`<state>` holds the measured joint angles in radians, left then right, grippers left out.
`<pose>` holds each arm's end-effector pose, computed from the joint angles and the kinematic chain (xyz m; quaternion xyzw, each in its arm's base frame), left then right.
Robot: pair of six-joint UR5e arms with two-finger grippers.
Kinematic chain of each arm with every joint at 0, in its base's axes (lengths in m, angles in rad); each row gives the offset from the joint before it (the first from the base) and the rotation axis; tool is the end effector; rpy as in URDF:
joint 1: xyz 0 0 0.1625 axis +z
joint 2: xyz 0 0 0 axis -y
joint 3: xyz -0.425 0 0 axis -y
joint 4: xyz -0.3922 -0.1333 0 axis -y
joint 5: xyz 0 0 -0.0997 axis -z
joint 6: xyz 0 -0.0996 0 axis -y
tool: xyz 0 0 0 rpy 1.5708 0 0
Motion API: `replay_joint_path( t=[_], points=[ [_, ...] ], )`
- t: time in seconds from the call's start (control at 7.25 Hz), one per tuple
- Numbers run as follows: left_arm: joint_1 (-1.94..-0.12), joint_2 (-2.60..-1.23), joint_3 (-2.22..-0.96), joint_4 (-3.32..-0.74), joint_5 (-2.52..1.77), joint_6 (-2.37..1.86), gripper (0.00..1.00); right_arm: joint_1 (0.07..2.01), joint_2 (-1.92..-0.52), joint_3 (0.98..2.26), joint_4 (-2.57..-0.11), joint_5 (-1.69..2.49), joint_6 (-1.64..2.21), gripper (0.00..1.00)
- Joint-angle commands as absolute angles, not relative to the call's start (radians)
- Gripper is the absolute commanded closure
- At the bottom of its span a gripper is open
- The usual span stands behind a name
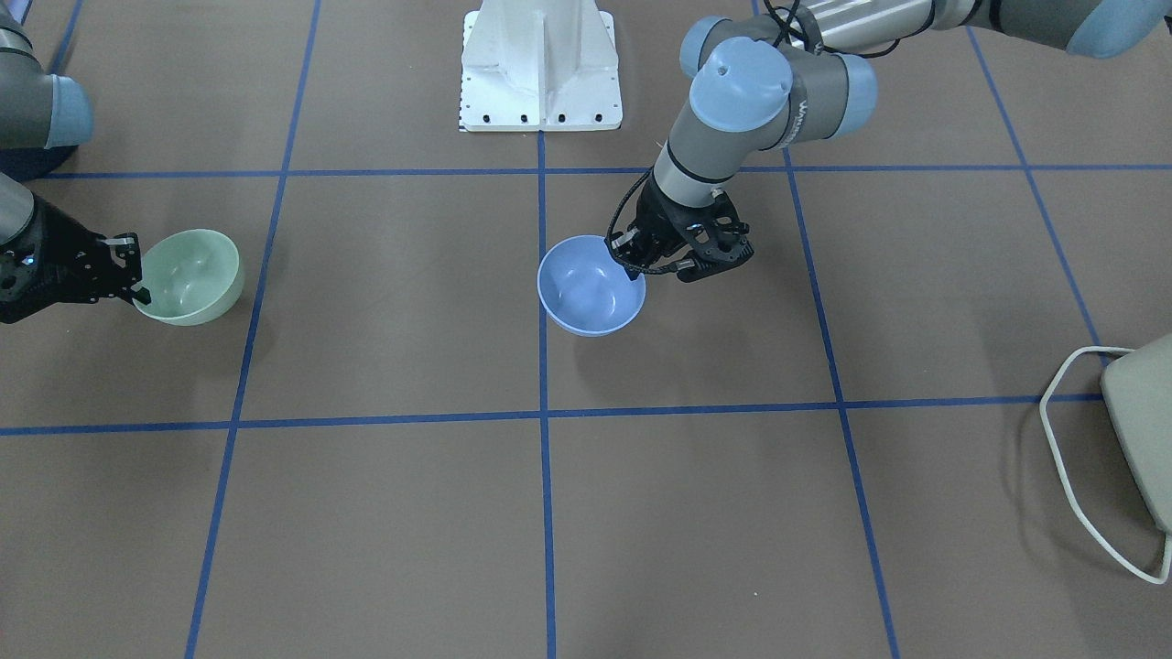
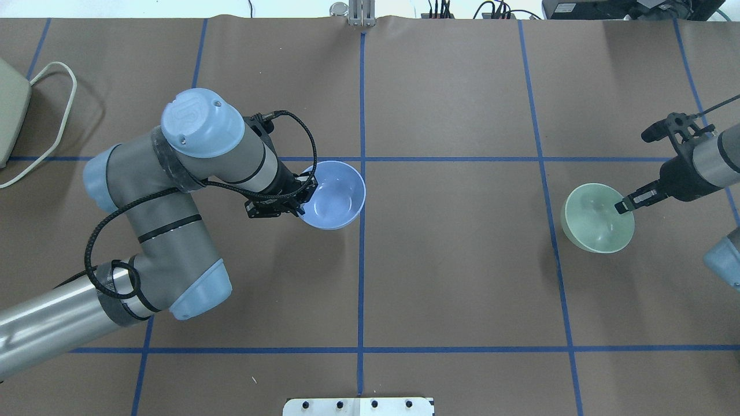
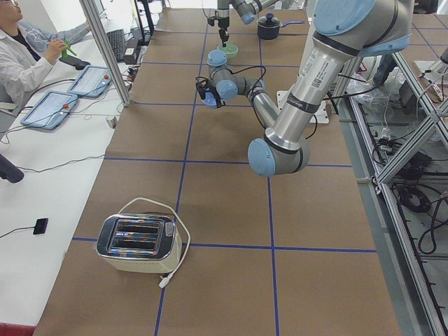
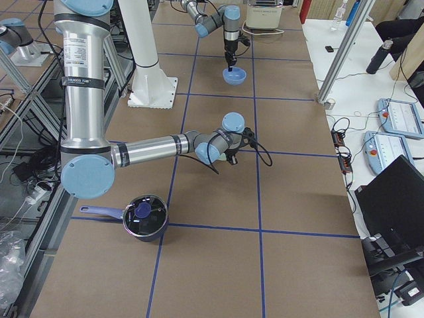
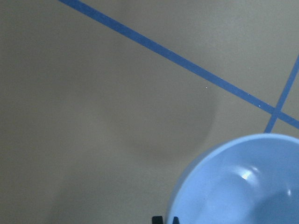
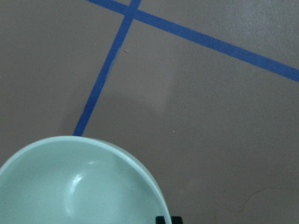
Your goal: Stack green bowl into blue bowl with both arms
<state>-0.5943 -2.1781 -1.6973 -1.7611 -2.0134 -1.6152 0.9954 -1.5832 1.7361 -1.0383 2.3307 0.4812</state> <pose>0.5008 -0.4478 0.2235 -0.0710 0.4719 -0.1813 0.8599 -0.2207 -0.4591 0.5205 0.0934 -0.4590 -0.1657 0.8678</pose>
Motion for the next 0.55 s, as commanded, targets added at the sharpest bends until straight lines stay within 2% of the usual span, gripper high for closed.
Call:
replay_joint_path(
  t=[0.0,0.28,0.41],
  points=[
    [-0.557,-2.232,-1.649,-1.759,-1.997,-1.615,1.00,1.002,-1.510,1.854,-1.224,2.335,0.546,1.00],
    [-0.528,-2.290,-1.580,-1.770,-1.938,-1.618,1.00,0.987,-1.384,1.957,-1.458,2.336,0.628,1.00],
    [-0.528,-2.292,-1.574,-1.772,-1.936,-1.615,1.00,0.951,-1.324,1.974,-1.498,2.332,0.706,1.00]
  ],
)
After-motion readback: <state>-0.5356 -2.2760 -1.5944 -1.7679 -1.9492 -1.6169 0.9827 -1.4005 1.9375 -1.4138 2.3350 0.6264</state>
